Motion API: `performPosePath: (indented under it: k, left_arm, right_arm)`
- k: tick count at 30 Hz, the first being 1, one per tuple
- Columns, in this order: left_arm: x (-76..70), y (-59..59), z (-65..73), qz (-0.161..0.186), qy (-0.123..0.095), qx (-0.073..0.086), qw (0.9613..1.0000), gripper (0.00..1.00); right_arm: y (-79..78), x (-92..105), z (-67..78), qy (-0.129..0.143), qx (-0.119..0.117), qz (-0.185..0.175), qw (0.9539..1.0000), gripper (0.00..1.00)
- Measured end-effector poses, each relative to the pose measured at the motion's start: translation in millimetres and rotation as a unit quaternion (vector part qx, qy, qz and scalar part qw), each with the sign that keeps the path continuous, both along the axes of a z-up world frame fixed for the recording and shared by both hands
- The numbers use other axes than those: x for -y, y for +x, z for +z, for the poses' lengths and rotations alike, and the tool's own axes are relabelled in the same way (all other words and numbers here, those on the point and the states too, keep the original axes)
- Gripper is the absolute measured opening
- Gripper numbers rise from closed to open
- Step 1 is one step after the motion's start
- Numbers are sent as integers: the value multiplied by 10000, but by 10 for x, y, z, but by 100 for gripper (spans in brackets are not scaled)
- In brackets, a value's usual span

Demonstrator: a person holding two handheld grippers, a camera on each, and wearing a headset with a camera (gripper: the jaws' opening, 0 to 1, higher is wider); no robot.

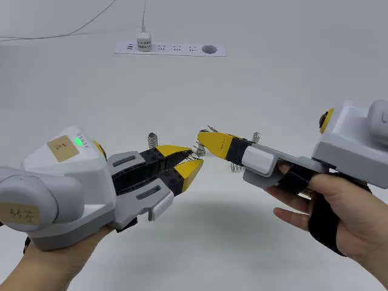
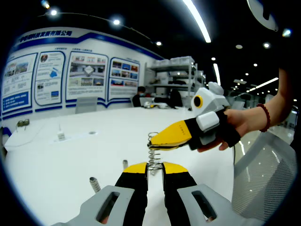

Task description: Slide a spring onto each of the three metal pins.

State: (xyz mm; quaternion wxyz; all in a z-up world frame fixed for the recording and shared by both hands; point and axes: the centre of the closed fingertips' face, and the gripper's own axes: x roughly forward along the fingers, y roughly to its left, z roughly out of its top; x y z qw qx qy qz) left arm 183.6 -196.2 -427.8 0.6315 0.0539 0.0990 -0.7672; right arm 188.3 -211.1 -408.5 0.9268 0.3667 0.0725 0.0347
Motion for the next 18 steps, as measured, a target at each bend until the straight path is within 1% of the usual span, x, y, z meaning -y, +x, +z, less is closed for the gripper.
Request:
performPosePath:
  k: [1, 2, 3, 4, 5, 8, 9, 10, 12, 13, 16, 18]
  left_arm:
    - [2, -2, -5, -10, 8, 9, 10000, 11]
    - [-1, -4, -15, -27, 26, 24, 10000, 12]
    - [-5, -3, -42, -26, 98, 37, 9999, 14]
    - [-9, -7, -57, -41, 131, 73, 9999, 16]
    - [-18, -11, -85, -61, 199, 146, 9997, 18]
    - [-42, -30, -147, -92, 349, 254, 9990, 21]
    - [-46, -36, -157, -98, 367, 291, 9989, 23]
    - [-59, -44, -176, -119, 415, 325, 9985, 24]
    - [-70, -60, -192, -148, 448, 343, 9983, 26]
    - [-79, -76, -213, -167, 499, 358, 9980, 28]
    - [-101, -103, -262, -205, 595, 473, 9969, 32]
    - [-109, -110, -276, -223, 633, 504, 9965, 34]
  right_arm:
    - [1, 11, -4, -97, -3, -13, 10000, 12]
    - [0, 14, -4, -131, -11, -17, 9999, 12]
    - [0, 27, -3, -208, -12, -43, 9998, 12]
    - [-2, 42, -8, -306, -36, -66, 9995, 12]
    - [-2, 72, -12, -500, -46, -110, 9987, 12]
    - [2, 121, -11, -776, -73, -167, 9968, 12]
    - [5, 129, -11, -826, -86, -174, 9964, 12]
    - [11, 162, -4, -968, -80, -231, 9950, 12]
    - [20, 193, 9, -1042, -58, -287, 9941, 12]
    - [27, 230, 15, -1112, -55, -353, 9932, 12]
    - [45, 292, 17, -1269, -89, -433, 9909, 12]
    - [59, 328, 15, -1383, -111, -458, 9893, 12]
